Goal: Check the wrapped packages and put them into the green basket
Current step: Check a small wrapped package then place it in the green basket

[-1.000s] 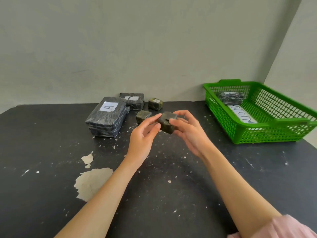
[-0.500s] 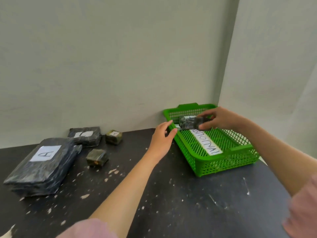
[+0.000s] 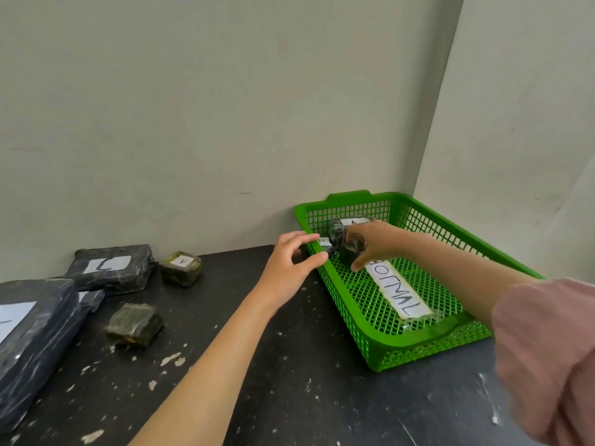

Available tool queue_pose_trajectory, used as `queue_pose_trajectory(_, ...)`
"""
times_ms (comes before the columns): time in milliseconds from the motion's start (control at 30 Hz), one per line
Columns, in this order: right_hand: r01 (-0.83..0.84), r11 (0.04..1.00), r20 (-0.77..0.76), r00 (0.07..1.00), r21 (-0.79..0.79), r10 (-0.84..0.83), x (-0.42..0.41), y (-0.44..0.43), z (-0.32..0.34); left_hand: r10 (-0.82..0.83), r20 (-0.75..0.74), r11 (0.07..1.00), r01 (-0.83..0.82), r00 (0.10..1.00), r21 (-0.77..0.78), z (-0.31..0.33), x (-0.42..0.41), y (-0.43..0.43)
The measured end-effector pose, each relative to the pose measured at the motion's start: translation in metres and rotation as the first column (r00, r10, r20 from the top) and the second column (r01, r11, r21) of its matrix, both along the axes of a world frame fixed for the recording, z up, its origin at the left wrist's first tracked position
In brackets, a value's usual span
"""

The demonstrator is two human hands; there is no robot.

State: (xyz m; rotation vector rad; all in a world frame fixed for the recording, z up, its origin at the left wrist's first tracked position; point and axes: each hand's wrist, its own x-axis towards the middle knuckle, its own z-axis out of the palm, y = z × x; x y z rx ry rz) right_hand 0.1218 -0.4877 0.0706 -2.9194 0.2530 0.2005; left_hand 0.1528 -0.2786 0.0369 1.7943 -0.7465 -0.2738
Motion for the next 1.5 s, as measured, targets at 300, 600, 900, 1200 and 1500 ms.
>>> queue_pose_trajectory(300, 0.06, 0.934, -0.056, 0.998, 0.353, -0.043, -0.008, -0.017, 0.002, 0.016, -0.04, 0.999, -0.018, 0.999, -0.035, -0.004, -0.006, -0.001)
queue_pose_trajectory(600, 0.009, 0.973, 0.069, 0.997, 0.232, -0.026, -0.008, -0.015, 0.006, 0.017, -0.047, 0.999, -0.019, 0.999, -0.04, -0.003, -0.005, -0.001)
queue_pose_trajectory(900, -0.057, 0.979, -0.009, 0.998, 0.198, 0.06, -0.006, -0.001, 0.004, 0.019, -0.048, 0.998, -0.022, 0.999, -0.061, -0.005, -0.004, -0.001)
queue_pose_trajectory(1200, -0.059, 0.967, 0.102, 0.994, 0.249, 0.035, -0.009, -0.004, 0.005, 0.016, -0.058, 0.997, -0.02, 0.998, -0.07, -0.004, -0.007, -0.001)
queue_pose_trajectory(1500, -0.07, 0.987, 0.001, 0.998, 0.144, 0.071, -0.014, -0.003, 0.001, 0.02, -0.059, 0.997, -0.024, 0.998, -0.069, -0.004, -0.007, -0.002)
